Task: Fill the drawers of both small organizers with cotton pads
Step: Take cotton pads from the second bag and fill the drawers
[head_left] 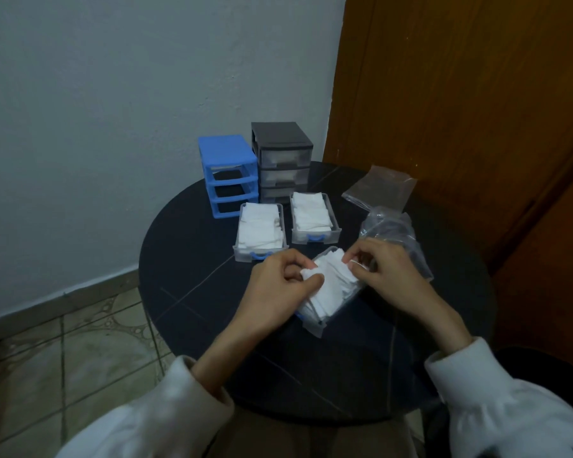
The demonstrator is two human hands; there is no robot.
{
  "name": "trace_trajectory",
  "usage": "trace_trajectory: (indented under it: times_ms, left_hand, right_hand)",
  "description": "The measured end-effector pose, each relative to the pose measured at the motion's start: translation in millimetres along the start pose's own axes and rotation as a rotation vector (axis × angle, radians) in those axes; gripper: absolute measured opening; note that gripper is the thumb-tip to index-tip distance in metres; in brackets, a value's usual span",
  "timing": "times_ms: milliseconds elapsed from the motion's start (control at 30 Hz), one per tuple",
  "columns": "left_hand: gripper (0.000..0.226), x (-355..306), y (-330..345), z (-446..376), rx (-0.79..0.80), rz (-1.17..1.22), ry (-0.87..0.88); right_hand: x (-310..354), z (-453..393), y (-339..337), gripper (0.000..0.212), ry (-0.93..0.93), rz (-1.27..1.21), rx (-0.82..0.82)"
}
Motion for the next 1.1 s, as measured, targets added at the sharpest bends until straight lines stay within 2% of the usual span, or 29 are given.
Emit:
trace_trajectory:
  times_ms: [100,167,567,667,867,967,1100]
  left_hand:
    - [0.006,-3.8,-0.8,-0.2,-0.010,0.113,0.009]
    - [0.006,-3.7,-2.4,-2.1,-0.009,0.095,0.023]
    - [0.013,0.5,-5.0,-3.1,-0.046,-0.316,0.131]
    - [0.015,0.0,-7.5,-3.1,-0.080,-0.484,0.153]
    - [0.012,0.1,-10.9,-3.3,-0.120,-0.581,0.174]
    - [0.023,-6.5,-7.7,3.7,-0.156,-0.588,0.276]
    - [0.038,-11.2,20.1,12.6,0.010,-0.680,0.331]
  right_hand:
    - [1.1,-0.7,0.7,0.013,-0.003,0.019,-0.008]
    - [1.5,-1.1,1.3,0.013,-0.001,0.023,-0.007]
    - [2.9,-1.5,2.8,0.016,0.007,0.053,0.013]
    - [4.3,-1.2,3.1,0.015,-0.007,0.068,-0.009]
    - [9.4,6.7,-1.9,0.022,-0.087,0.066,-0.108]
    - [12.3,12.6,1.7,0.031,-0.165,0.056,-0.037]
    - [10.0,18.5,13.2,0.037,-0.164,0.100,0.115]
Point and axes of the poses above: each hand's wrist, its own z-axis away from the middle knuckle, its own y-axis out of the palm, x = y × z, the point moved 6 cm from there along -z, towards the middle knuckle, and after that the axes turned 5 degrees about y, right-handed, at the moved point
